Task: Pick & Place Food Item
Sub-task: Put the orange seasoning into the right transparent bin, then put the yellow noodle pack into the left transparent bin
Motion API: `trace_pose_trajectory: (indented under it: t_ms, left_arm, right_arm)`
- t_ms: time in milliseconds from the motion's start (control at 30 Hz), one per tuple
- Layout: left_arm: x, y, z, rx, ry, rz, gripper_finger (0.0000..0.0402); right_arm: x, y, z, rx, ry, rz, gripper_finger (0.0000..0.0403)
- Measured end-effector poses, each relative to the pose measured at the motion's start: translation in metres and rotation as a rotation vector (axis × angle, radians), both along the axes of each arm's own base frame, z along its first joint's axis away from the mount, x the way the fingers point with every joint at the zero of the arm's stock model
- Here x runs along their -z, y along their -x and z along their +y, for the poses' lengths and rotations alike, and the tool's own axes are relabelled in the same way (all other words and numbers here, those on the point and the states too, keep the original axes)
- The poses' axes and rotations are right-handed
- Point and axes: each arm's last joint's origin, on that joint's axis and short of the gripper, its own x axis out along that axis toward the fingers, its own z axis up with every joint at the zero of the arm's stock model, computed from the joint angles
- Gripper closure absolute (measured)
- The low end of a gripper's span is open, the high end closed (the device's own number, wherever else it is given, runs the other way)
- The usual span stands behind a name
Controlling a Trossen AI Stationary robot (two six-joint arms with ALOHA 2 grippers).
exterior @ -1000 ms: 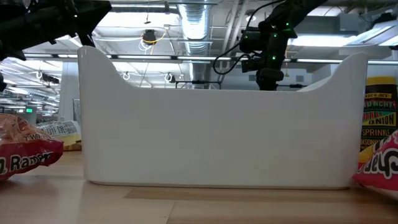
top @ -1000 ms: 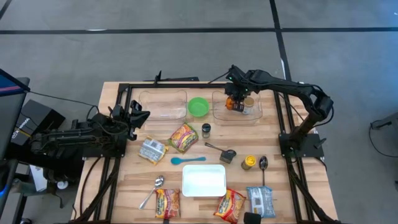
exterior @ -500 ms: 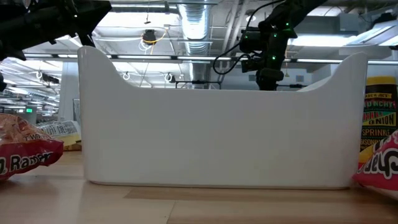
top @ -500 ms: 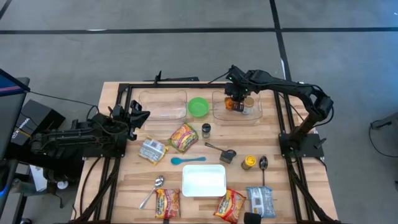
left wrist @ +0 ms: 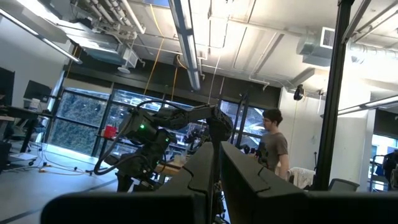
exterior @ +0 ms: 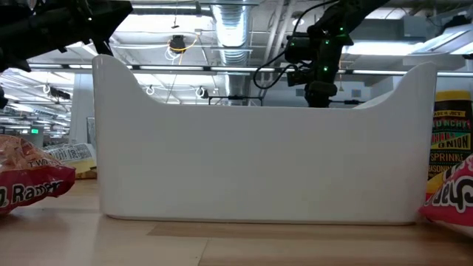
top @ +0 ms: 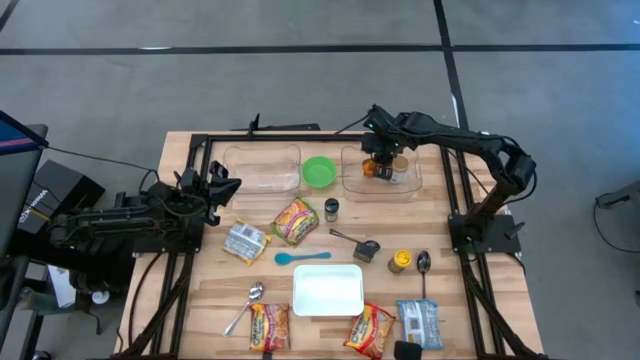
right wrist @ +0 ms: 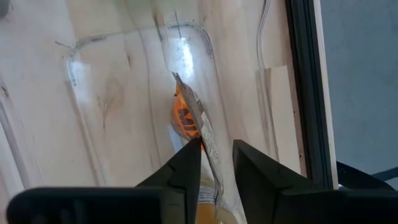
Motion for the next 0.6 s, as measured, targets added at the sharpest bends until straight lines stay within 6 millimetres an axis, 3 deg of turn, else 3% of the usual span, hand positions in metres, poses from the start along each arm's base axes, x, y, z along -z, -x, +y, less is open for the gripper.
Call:
trace_pose_trajectory:
  t_ms: [233,600]
  left_arm:
    - [0.000,0.000,0.000,0.000,0.000,0.000,0.0380]
    - [0.000,0.000,0.000,0.000,0.000,0.000,0.0380]
  right_arm:
    - [-0.010,0.006,0.004,-0.006,0.007,-0.006,0.0316]
    - [-0.047,0.024,0.017,0.038,0.069,-0.130,0.0317]
